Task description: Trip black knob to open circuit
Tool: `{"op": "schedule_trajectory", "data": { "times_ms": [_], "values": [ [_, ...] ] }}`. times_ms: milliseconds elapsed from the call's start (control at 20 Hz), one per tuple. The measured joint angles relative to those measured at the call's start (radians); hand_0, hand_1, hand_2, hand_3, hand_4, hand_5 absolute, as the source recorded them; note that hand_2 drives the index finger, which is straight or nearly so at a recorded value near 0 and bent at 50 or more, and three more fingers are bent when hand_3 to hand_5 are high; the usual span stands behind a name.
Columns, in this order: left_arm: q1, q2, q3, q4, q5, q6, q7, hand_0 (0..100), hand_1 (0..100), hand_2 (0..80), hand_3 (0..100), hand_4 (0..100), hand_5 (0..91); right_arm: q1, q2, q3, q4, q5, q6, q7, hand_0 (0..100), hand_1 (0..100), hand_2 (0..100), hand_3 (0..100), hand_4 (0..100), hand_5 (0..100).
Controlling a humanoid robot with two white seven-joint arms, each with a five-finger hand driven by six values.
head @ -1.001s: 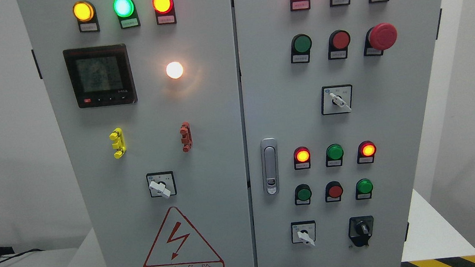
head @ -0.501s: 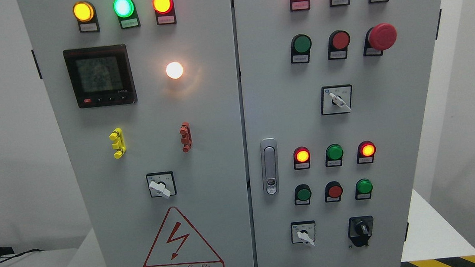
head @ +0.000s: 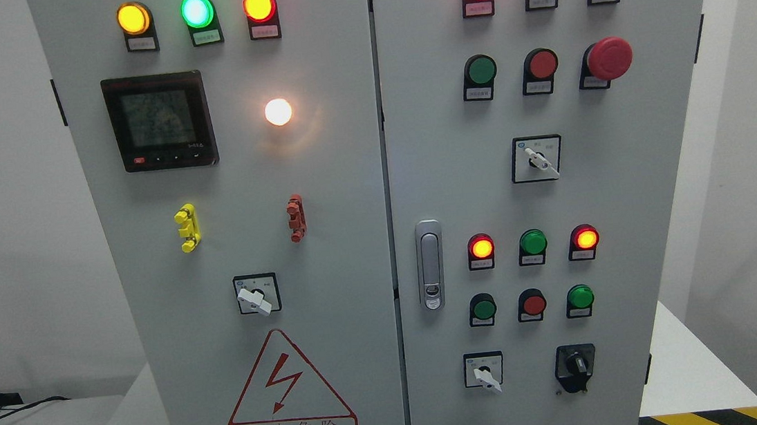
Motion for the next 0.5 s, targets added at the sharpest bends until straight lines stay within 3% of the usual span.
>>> {"op": "schedule_trajectory", "data": {
  "times_ms": [250, 501],
  "values": [
    [0.0, 0.0, 0.0, 0.0, 0.0, 0.0, 0.0, 12, 39, 0.0, 0, 0, 0.0, 0.068, -0.015, -0.01, -0.125, 0.028, -0.162, -0.04, 23, 65, 24, 64, 66, 73],
    [0.0, 0.0, 0.0, 0.0, 0.0, 0.0, 0.0, 12, 39, 0.0, 0, 0, 0.0, 0.129, -0.026, -0.03, -0.293, 0.039, -0.208, -0.046, 24, 65, 28, 69, 69, 79]
  ]
}}
